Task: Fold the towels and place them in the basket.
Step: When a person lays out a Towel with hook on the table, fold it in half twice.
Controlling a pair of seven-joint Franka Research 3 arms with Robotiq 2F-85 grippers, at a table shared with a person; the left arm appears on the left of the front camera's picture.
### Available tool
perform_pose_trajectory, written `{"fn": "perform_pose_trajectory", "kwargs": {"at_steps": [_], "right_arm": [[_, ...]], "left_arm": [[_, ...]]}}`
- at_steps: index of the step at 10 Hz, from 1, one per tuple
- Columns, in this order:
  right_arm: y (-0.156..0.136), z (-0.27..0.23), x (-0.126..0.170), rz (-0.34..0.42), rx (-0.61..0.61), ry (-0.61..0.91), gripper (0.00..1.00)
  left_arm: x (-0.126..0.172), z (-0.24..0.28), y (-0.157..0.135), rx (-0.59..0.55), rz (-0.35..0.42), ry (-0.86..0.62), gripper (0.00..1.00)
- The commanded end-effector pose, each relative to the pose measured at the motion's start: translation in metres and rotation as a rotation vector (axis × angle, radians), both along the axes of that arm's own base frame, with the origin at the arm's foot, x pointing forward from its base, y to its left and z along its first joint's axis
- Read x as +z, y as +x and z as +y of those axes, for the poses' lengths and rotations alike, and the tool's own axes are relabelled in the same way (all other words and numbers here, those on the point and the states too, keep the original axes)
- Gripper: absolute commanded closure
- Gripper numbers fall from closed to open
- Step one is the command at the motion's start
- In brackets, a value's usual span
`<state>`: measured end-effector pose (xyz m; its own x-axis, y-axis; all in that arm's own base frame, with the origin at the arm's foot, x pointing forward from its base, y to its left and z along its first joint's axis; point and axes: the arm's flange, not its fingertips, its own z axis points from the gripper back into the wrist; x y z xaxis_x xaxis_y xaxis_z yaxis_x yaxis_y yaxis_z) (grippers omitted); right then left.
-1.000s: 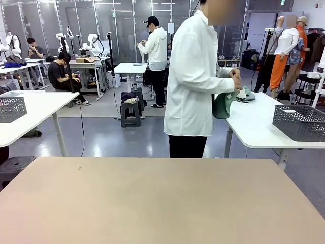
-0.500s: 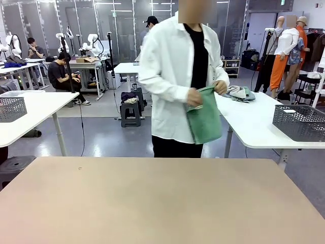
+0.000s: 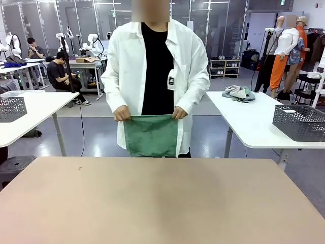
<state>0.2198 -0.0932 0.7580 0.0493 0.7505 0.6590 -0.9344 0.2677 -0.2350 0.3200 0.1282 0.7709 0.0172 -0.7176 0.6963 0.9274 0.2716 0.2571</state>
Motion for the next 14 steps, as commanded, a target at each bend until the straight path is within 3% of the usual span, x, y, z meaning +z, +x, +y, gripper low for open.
{"fn": "perform_pose_trajectory", "kwargs": {"at_steps": [1,14], "right_arm": [[0.0,-0.0004,0.0002,-0.008,0.018,0.003,0.0],[0.0,-0.0004,0.0002,-0.008,0.018,0.003,0.0]], "left_arm": [[-0.0005,-0.0018,0.0001,-0.016,-0.011,-0.005,0.0],[-0.0005,-0.0018,0.0001,-0.016,-0.011,-0.005,0.0]]}}
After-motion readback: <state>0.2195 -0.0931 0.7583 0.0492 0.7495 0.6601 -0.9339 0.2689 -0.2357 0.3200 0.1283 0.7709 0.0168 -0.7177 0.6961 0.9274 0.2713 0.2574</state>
